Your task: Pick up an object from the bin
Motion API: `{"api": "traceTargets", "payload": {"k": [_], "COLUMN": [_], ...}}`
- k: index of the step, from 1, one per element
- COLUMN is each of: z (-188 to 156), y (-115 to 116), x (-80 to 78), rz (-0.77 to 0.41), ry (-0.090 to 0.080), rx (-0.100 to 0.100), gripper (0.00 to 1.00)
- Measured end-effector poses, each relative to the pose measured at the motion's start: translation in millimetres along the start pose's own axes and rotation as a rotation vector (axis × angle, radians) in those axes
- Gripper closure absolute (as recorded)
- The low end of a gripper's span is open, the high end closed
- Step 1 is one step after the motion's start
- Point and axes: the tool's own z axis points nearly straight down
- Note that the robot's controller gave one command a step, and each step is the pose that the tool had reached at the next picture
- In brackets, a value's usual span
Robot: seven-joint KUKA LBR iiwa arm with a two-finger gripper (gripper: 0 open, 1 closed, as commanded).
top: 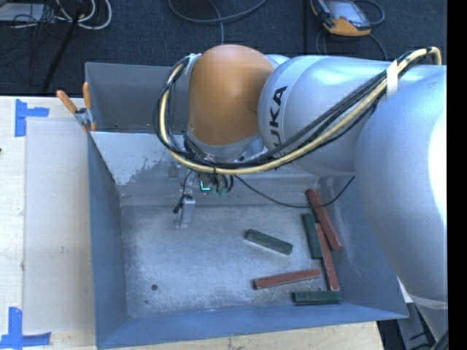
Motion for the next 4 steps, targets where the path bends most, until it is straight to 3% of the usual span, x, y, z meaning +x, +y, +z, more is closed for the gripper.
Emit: {"api": "traceTargets", "payload": {"k": [1,2,3,4], "z": [-26,-9,44,114], "y": [2,-51,-113,-121], "x": [4.1,51.0,62.0,48.9], "rz": [-0.288,-0.276,-0.271,-0.283], "ry": [-0.012,-0.001,-0.002,-0.002], "rx": [0.000,0.003,0.003,0.000], "gripper": [0.00,0.00,0.00,0.00]}}
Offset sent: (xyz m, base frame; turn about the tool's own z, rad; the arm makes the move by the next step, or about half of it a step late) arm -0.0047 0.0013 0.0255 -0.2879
